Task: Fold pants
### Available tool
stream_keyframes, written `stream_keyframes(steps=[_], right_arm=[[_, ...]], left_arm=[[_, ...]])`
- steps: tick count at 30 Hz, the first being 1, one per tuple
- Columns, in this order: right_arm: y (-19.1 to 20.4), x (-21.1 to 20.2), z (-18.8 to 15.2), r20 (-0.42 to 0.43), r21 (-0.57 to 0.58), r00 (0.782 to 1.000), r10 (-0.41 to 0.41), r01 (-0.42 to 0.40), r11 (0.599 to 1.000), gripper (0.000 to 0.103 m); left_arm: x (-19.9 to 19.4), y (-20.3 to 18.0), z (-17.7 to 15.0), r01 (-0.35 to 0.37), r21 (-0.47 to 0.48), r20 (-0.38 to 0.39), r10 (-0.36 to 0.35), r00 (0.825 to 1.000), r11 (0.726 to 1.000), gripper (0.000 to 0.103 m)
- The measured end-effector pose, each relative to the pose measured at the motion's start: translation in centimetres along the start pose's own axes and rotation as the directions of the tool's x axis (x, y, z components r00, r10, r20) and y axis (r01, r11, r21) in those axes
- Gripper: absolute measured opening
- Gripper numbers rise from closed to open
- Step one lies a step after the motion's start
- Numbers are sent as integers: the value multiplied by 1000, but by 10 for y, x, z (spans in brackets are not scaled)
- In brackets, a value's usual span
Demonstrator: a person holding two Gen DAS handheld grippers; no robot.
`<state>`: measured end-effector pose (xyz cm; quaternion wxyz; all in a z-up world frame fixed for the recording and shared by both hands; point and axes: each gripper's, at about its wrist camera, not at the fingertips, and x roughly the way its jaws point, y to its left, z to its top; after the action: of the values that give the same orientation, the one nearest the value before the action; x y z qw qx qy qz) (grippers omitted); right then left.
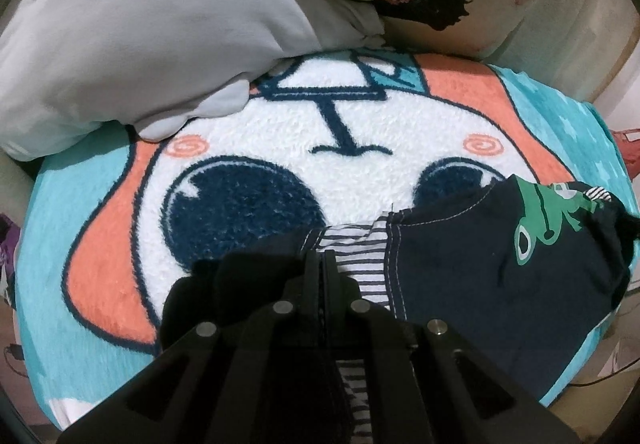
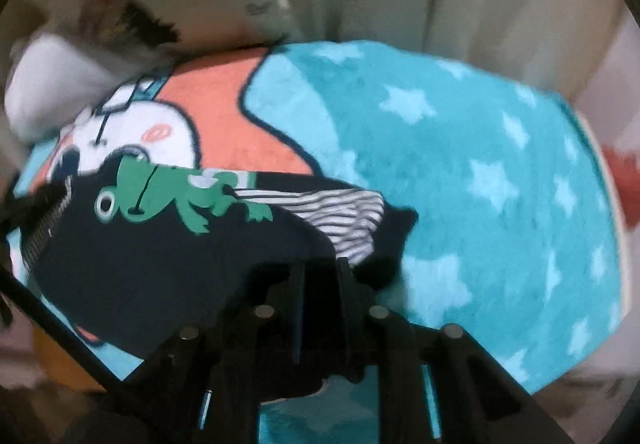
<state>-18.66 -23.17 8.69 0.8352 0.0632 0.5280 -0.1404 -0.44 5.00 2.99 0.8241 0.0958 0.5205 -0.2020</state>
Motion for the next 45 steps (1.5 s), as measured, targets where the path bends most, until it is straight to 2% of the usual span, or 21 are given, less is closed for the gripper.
stream_keyframes(steps=[4,9,12,13,15,17,19,22,23,25,26,29,32,35,37,39,40,41,42,43,45], right_arm=[[-6,-21,26,86,3,996,5,-5,1000,15],[-36,24,29,10,76,999,-38,37,996,18],[-56,50,18,-49,128,998,-42,48,991,33],[-59,51,16,-45,140,998,-32,38,989,42],[-65,42,15,-14,167,1000,-2,4,986,49],[-74,26,15,38,201,999,27,-35,979,61],[-80,10,16,85,228,996,21,-40,973,65],[-86,-17,14,159,285,986,-58,10,959,66],[-84,-26,12,189,302,980,-61,1,953,65],[-74,-33,12,213,305,977,7,-73,949,59],[-67,-33,13,211,299,977,39,-102,949,52],[-33,-14,11,158,237,969,189,-223,945,48],[-19,8,4,109,218,979,170,-190,957,47],[-35,33,-6,41,296,994,103,-111,949,44],[-47,29,-10,58,354,989,137,-149,923,38],[-56,10,-13,105,394,985,136,-167,904,39],[-60,1,-15,125,406,985,120,-162,900,44],[-64,-10,-18,149,420,984,96,-151,895,55],[-70,-20,-23,168,436,983,70,-138,889,59],[-73,-27,-27,178,448,983,56,-131,884,62],[-82,-35,-37,185,481,981,53,-137,866,62]], left_arm=[[-2,0,-3,-18,-47,16,19,1000,999,3],[-5,-3,-4,-34,-78,27,36,999,996,3],[-17,1,-3,-45,-104,38,49,998,994,4],[-22,4,-1,-32,-118,45,37,998,992,4],[-36,17,2,11,-159,64,0,998,987,4],[-57,36,4,3,-211,102,19,995,978,10],[-69,53,5,-19,-264,122,54,991,964,22],[-78,76,5,-55,-337,111,97,989,940,22],[-79,75,4,-50,-335,114,93,989,941,22],[-79,66,5,-30,-305,118,69,991,952,22],[-76,55,6,-9,-271,116,42,992,962,22],[-61,23,6,35,-160,83,-22,996,986,22],[-37,7,2,10,-105,25,-7,1000,994,24],[-18,12,-7,4,-107,-2,-4,1000,994,24],[-24,12,-6,12,-86,-14,-14,1000,996,24],[-43,14,-1,44,-80,-9,-45,999,996,24],[-55,13,2,62,-65,8,-62,998,996,25],[-65,10,5,75,-45,25,-74,997,996,27],[-77,7,9,87,-21,46,-86,995,996,34],[-87,2,13,104,3,62,-104,993,995,41],[-96,-14,24,149,55,74,-153,986,987,45]])
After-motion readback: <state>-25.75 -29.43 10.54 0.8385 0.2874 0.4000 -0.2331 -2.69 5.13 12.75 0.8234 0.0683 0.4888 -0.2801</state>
